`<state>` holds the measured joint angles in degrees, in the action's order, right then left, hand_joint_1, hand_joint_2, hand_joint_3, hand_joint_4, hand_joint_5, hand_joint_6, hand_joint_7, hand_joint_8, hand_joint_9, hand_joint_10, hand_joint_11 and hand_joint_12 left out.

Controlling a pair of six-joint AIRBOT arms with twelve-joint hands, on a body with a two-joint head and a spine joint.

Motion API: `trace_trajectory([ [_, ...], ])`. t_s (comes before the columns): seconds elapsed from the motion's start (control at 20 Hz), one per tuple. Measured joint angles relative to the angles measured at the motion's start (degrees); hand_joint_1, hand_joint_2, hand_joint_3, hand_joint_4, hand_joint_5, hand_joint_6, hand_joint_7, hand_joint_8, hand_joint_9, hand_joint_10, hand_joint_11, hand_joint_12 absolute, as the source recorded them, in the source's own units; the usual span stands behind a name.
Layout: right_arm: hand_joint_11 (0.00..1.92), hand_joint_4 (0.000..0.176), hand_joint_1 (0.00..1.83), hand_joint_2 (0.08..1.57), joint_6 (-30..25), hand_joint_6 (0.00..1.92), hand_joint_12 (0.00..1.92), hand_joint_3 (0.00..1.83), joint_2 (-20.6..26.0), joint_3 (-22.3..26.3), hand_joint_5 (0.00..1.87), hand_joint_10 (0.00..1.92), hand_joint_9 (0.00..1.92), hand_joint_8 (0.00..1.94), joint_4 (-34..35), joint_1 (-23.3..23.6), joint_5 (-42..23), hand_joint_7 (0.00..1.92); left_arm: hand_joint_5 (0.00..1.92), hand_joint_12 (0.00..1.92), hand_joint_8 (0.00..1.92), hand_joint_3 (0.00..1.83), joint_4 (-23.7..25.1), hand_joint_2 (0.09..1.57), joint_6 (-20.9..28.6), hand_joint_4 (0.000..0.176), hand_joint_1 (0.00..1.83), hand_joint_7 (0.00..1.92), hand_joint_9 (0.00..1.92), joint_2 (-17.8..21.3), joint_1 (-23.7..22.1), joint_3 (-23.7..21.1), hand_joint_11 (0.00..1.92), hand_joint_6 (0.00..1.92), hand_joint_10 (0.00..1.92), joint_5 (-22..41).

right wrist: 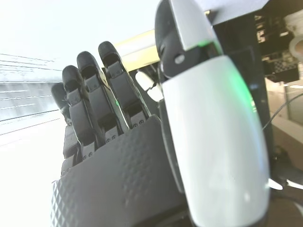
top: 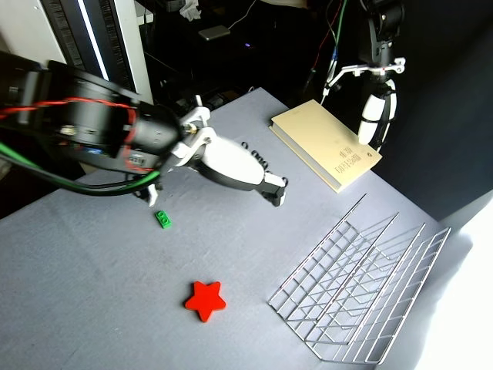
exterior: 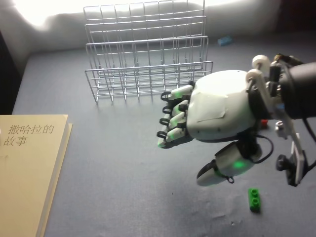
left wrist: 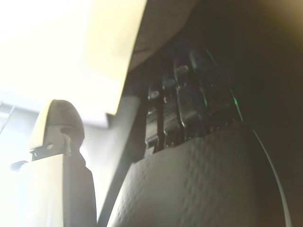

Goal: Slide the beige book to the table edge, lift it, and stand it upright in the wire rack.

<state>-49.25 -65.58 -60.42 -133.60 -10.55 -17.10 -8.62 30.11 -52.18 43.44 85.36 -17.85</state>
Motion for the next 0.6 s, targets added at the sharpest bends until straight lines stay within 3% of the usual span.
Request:
trace_trajectory([
  [0.15,0.0,0.0,0.23,1.17,0.0,0.01,0.86,0.0,3.6,0.6,0.36,0.01,0.37,0.0,0.3,2.6,-2.8,0.35,0.31,0.85,0.0,0.0,0.0,1.07,1.3,0.0,0.72,0.28,0.32,-0.7,-0.1,0.6,0.0,0.0,0.0,-0.7],
  [0.2,0.0,0.0,0.23,1.18,3.3,0.0,0.84,0.0,4.9,0.6,0.35,0.0,0.37,0.0,2.1,3.2,-3.7,0.35,0.33,0.89,0.01,0.0,0.1,1.05,1.3,0.0,0.72,0.31,0.34,-0.8,-0.1,0.6,0.0,0.01,0.01,-0.9],
  [0.3,0.0,0.0,0.2,1.18,16.2,0.0,0.83,0.0,6.8,0.5,0.34,0.0,0.35,0.0,14.7,3.2,-5.2,0.33,0.33,0.84,0.0,0.0,0.0,1.04,2.0,0.0,0.77,0.31,0.32,-1.3,-0.1,0.6,0.0,0.0,0.0,-1.6],
  [0.45,0.0,0.0,0.2,1.18,17.7,0.0,0.9,0.0,8.3,0.6,0.34,0.0,0.37,0.0,17.7,3.8,-8.7,0.36,0.34,0.92,0.0,0.0,0.0,1.03,2.8,0.0,0.78,0.33,0.34,-1.4,-0.1,0.6,0.0,0.0,0.01,-1.1],
  [0.6,0.0,0.0,0.22,1.18,18.3,0.01,0.83,0.0,10.8,1.1,0.36,0.01,0.37,0.01,17.1,4.8,-11.1,0.36,0.44,1.03,0.0,0.0,0.1,1.03,3.1,0.0,0.83,0.36,0.37,-1.4,-0.1,0.6,0.01,0.01,0.01,-2.1],
])
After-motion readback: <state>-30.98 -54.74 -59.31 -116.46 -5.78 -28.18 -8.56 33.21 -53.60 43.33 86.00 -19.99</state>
